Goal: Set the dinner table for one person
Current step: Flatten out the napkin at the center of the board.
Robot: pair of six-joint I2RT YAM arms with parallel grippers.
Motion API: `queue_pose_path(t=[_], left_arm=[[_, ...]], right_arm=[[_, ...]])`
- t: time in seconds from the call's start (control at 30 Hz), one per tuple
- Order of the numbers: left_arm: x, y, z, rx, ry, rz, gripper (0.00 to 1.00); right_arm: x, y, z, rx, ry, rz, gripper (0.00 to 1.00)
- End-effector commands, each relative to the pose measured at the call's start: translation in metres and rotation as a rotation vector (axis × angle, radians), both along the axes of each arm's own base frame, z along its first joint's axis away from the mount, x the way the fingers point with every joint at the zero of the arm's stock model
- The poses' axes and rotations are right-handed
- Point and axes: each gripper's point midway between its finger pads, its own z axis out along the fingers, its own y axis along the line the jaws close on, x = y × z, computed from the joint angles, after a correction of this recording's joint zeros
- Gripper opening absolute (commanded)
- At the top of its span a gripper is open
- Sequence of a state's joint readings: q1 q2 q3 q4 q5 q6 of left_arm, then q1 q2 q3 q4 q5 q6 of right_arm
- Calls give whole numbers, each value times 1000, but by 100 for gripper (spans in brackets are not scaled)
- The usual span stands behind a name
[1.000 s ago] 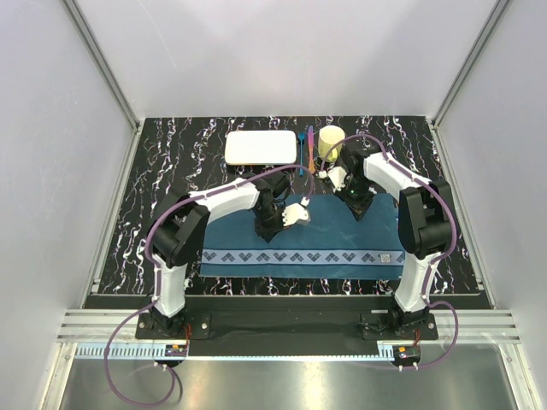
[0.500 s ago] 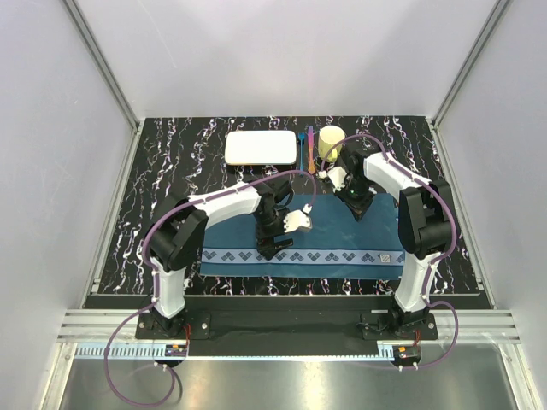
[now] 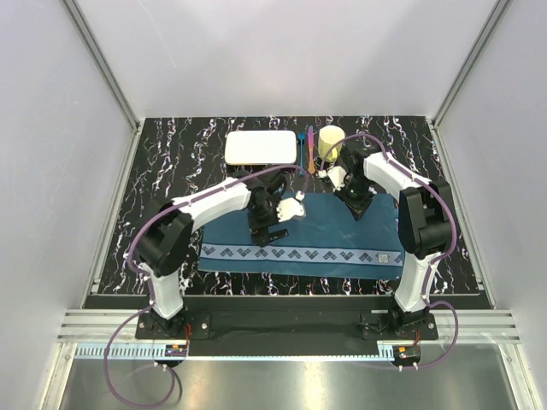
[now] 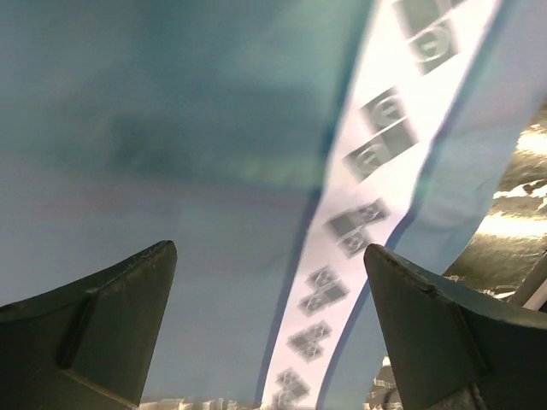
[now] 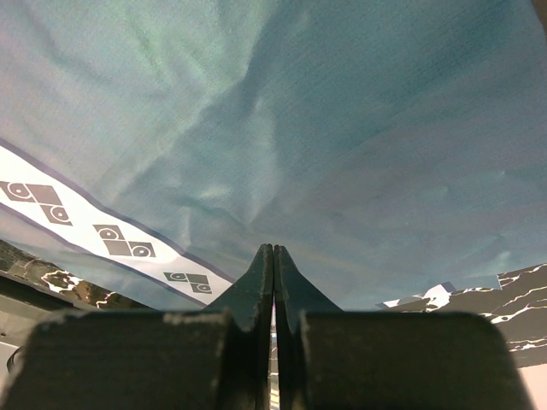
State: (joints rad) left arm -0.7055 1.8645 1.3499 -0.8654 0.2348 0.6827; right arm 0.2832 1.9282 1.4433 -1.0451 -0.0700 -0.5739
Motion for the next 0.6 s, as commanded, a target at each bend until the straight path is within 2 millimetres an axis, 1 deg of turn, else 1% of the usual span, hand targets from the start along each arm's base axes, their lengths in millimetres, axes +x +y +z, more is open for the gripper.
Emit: queue_pose_path(t=[0.0, 0.03, 0.07, 0.1, 0.13, 0.17, 0.2, 0.23, 0.27, 0.3, 0.33, 0.37, 0.4, 0.43, 0.53, 0.57], left_arm=[[41, -7, 70, -79, -224, 131, 99], [48, -3, 76, -65, -253, 179, 99], [54, -4, 84, -69, -267, 268, 98], [59, -3, 87, -62, -276, 326, 70], [66, 3, 89, -38, -286, 464, 49], [75, 4, 90, -19, -282, 537, 22], [79, 8, 89, -2, -266, 611, 5], [76, 4, 84, 14, -176, 707, 3], [77, 4, 80, 29, -136, 770, 0], [75, 3, 77, 28, -53, 836, 0], [69, -2, 74, 28, 38, 916, 0], [63, -2, 62, 61, 103, 960, 0], [58, -7, 58, 50, 126, 966, 0], [56, -6, 51, 49, 99, 991, 0], [43, -10, 39, 33, 176, 1055, 0], [37, -8, 30, 56, 189, 1069, 0]], right_arm=[[8, 5, 14, 27, -35, -9, 0], [9, 6, 14, 30, -37, -8, 0], [9, 7, 14, 32, -35, -12, 0], [10, 7, 14, 36, -35, -15, 0], [12, 9, 14, 41, -37, -16, 0], [12, 11, 14, 52, -34, -23, 0], [14, 14, 14, 59, -35, -26, 0], [14, 15, 14, 64, -31, -28, 0], [14, 16, 15, 72, -28, -37, 0], [16, 17, 16, 75, -32, -37, 0], [16, 18, 17, 80, -33, -36, 0], [16, 18, 18, 82, -33, -36, 0], [16, 20, 18, 85, -34, -31, 0], [15, 20, 18, 86, -32, -30, 0], [16, 18, 18, 79, -37, -21, 0], [17, 17, 18, 73, -39, -20, 0]])
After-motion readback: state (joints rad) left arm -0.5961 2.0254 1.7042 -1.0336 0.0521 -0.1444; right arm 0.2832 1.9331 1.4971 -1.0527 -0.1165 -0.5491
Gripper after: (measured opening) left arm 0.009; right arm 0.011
